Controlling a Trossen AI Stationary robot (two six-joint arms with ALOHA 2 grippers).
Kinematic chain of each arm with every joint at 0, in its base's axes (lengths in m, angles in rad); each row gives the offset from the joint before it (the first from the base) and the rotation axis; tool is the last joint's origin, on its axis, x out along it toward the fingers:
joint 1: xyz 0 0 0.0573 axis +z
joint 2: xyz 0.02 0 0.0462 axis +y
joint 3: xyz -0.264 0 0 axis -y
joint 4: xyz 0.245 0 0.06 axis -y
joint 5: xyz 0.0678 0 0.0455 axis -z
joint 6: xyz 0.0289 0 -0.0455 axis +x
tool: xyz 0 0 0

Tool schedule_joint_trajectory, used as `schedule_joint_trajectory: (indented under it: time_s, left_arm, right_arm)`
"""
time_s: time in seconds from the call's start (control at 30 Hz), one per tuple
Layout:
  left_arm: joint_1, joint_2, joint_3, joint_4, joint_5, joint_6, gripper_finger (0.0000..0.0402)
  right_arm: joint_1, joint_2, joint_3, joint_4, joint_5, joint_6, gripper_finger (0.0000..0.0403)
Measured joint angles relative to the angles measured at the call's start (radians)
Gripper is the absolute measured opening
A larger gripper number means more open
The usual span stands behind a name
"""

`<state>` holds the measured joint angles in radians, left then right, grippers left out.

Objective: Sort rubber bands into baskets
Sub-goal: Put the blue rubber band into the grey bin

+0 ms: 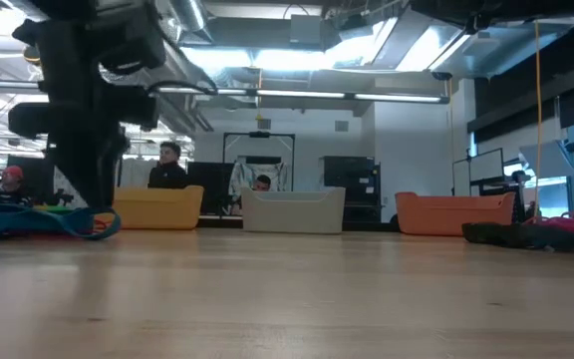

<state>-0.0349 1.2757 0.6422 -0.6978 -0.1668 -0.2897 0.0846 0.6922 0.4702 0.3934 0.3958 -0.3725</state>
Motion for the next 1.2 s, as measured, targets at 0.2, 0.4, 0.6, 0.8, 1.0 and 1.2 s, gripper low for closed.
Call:
schedule_joint_trajectory:
  time_s: [0.2,0.4,0.6,0.8,1.0,1.2]
  left_arm:
    - [0.001,0.06,0.0,0.008,-0.077,0.023,0.0166]
    - [0.01,0.082,0.0,0.01,-0.092,0.031,0.0146]
    - [0.01,0.074,0.009,0.012,-0.092,0.058,0.0058]
    - [0.009,0.074,0.058,0.004,-0.076,0.104,0.0008]
    - [0.009,0.074,0.118,-0.002,-0.075,0.114,0.001]
    - [0.009,0.068,0.191,-0.003,-0.075,0.116,0.001]
  right_arm:
    - [0.0,0.0,0.0,0.0,0.0,0.0,0.0014]
    - [0.0,0.0,0.0,0.0,0.0,0.0,0.0014]
    - [0.0,0.0,0.0,0.0,0.0,0.0,0.0014]
    - [0.0,0.0,0.0,0.001,0.0,0.0,0.0014]
    - [0.0,0.0,0.0,0.0,0.0,0.0,0.0014]
    - [0.0,0.0,0.0,0.0,0.0,0.0,0.0014]
